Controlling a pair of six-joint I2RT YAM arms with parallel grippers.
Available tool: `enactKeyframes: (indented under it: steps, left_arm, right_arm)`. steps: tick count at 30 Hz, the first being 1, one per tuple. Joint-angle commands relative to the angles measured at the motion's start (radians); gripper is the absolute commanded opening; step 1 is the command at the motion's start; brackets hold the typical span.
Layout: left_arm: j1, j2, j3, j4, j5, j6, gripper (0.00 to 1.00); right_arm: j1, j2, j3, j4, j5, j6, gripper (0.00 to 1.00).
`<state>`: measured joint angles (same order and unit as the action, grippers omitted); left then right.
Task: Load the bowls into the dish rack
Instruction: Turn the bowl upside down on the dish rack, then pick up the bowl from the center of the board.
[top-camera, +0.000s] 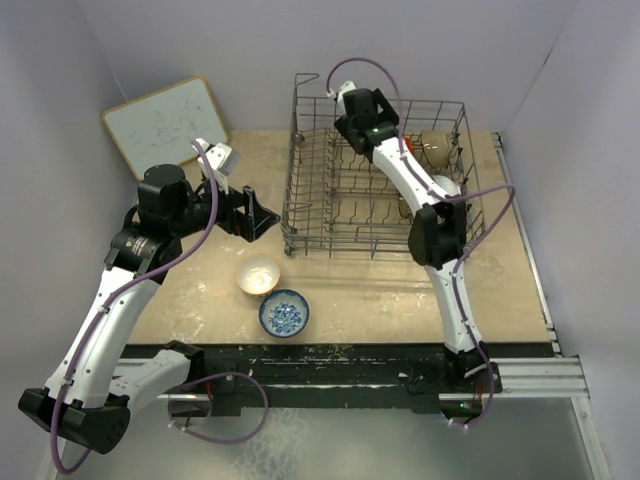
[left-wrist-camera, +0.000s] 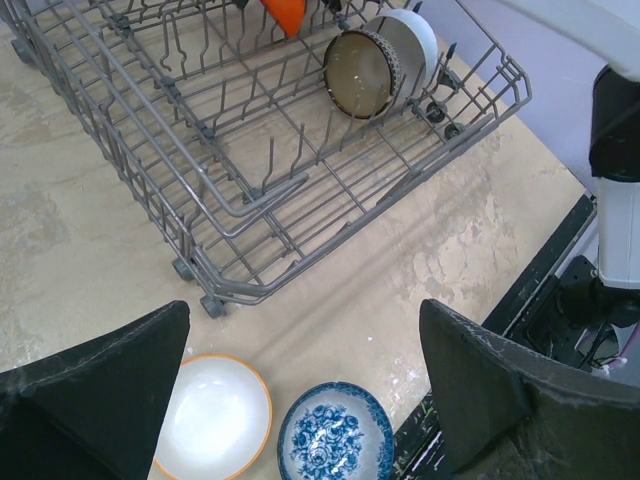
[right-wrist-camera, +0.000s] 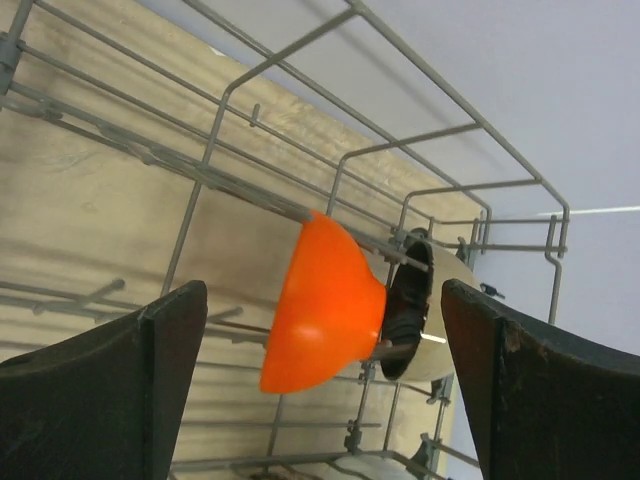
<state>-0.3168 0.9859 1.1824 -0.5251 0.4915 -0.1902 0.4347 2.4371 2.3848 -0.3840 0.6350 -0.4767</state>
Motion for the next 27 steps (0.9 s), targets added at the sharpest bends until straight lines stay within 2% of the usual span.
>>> enactKeyframes:
  steps: [1, 6, 13, 17, 20, 22, 27]
  left_arm:
    - [-0.006, 0.004, 0.053, 0.031, 0.023, -0.003, 0.99]
    - [-0.006, 0.019, 0.079, 0.022, 0.024, -0.006, 0.99]
    - [-0.004, 0.038, 0.177, -0.033, -0.003, -0.030, 0.99]
    - [-0.004, 0.035, 0.223, -0.061, -0.017, -0.032, 0.99]
    - [-0.004, 0.037, 0.269, -0.109, -0.050, -0.014, 0.99]
    - [-0.004, 0.036, 0.302, -0.140, -0.071, -0.005, 0.99]
    - [-0.005, 0.022, 0.351, -0.187, -0.102, 0.003, 0.99]
  right_arm:
    - [-0.033, -0.168, 0.080, -0.122, -0.152, 0.207, 1.00]
    - [-0.054, -0.324, -0.017, -0.172, -0.280, 0.346, 1.00]
    - [-0.043, -0.517, -0.137, -0.250, -0.349, 0.476, 1.00]
    - [-0.002, -0.688, -0.310, -0.214, -0.431, 0.533, 1.00]
    - [0.059, -0.810, -0.441, -0.212, -0.480, 0.593, 1.00]
    - [0.131, -0.887, -0.530, -0.233, -0.444, 0.616, 0.99]
    - [0.305, -1.033, -0.728, -0.257, -0.493, 0.729, 0.93]
